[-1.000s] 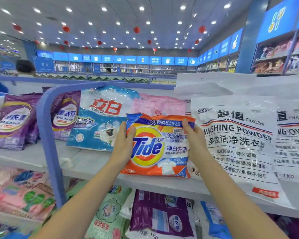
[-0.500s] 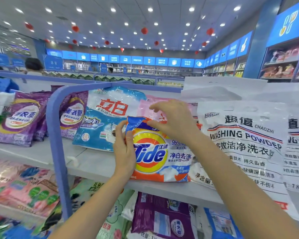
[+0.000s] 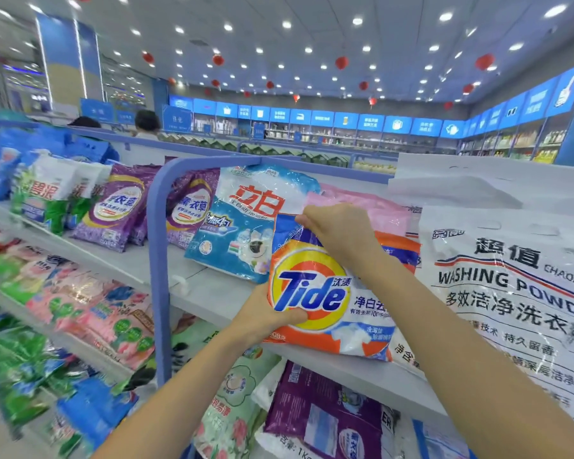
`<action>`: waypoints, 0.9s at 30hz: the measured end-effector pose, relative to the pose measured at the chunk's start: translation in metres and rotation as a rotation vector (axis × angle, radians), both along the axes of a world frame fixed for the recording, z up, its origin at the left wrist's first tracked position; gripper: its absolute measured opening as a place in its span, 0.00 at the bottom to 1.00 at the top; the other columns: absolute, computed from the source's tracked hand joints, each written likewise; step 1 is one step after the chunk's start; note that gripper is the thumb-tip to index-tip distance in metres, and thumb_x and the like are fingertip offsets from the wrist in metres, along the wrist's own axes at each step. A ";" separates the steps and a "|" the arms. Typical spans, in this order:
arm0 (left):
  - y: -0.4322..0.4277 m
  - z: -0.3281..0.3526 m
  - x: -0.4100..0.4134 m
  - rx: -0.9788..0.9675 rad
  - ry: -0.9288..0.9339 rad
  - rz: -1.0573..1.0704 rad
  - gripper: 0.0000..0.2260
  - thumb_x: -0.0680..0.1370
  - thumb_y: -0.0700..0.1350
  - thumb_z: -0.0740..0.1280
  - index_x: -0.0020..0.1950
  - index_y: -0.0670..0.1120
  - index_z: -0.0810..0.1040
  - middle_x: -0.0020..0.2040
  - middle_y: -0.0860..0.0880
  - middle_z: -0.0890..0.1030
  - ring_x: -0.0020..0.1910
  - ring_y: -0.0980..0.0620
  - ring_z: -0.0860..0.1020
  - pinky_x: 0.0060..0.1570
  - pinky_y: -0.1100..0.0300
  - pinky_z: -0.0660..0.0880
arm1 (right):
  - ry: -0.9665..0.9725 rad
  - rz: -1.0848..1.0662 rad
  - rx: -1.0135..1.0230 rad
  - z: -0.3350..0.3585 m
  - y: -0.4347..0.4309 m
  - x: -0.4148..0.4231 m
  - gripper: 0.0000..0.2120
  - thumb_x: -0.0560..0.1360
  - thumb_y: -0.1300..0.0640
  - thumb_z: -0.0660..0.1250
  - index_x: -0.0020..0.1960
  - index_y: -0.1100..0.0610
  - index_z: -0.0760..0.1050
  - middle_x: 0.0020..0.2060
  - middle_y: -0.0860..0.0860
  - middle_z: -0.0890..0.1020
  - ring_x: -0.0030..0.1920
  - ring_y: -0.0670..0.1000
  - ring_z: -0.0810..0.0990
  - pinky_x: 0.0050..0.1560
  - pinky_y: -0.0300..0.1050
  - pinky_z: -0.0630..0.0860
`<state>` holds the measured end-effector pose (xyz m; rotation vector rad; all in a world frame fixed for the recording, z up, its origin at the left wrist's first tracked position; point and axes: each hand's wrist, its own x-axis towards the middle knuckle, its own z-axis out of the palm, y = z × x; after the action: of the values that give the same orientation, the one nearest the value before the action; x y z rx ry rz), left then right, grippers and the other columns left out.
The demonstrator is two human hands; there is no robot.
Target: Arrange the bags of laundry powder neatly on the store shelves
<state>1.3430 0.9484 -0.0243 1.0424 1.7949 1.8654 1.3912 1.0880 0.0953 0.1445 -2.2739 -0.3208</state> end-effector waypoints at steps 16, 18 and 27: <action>-0.171 -0.003 0.027 0.186 -0.137 0.725 0.12 0.68 0.40 0.74 0.48 0.48 0.78 0.37 0.56 0.85 0.37 0.56 0.83 0.34 0.67 0.77 | 0.379 0.631 -0.403 0.004 -0.171 -0.055 0.13 0.77 0.51 0.58 0.47 0.57 0.77 0.35 0.50 0.80 0.36 0.54 0.78 0.35 0.43 0.64; -0.210 -0.008 0.026 0.218 -0.184 0.868 0.10 0.68 0.41 0.74 0.46 0.49 0.78 0.36 0.55 0.85 0.35 0.56 0.83 0.32 0.65 0.77 | 0.307 0.822 -0.617 -0.005 -0.201 -0.056 0.09 0.77 0.54 0.59 0.49 0.58 0.76 0.40 0.47 0.77 0.40 0.52 0.76 0.42 0.42 0.67; -0.419 -0.034 0.011 0.350 -0.261 1.218 0.28 0.53 0.54 0.76 0.50 0.46 0.80 0.42 0.47 0.86 0.37 0.49 0.84 0.29 0.60 0.78 | -0.472 0.936 -1.408 -0.124 -0.339 -0.147 0.11 0.70 0.49 0.63 0.50 0.53 0.71 0.39 0.40 0.79 0.39 0.38 0.77 0.49 0.36 0.74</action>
<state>1.3544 0.5294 -0.0581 -0.4306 2.1467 2.8318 1.2444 0.7494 -0.0284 0.5177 -2.0432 1.8683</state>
